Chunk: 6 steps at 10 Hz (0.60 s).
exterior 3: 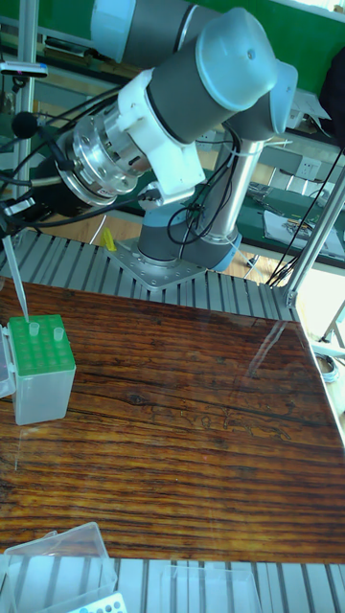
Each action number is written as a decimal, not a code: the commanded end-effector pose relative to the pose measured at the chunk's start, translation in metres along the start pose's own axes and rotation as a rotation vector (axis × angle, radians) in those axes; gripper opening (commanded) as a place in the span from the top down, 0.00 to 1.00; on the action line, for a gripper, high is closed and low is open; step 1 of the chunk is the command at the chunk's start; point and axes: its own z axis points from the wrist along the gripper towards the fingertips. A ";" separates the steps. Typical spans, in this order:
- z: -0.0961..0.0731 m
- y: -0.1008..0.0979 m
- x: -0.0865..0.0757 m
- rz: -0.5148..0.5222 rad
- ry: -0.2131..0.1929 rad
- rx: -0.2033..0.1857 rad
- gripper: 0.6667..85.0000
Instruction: Insert a large pipette tip into the holder for large pipette tips
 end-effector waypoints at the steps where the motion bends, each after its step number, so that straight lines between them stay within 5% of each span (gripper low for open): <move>1: 0.007 0.001 0.002 -0.013 0.003 0.002 1.00; 6: 0.009 0.002 -0.004 -0.023 0.004 -0.007 1.00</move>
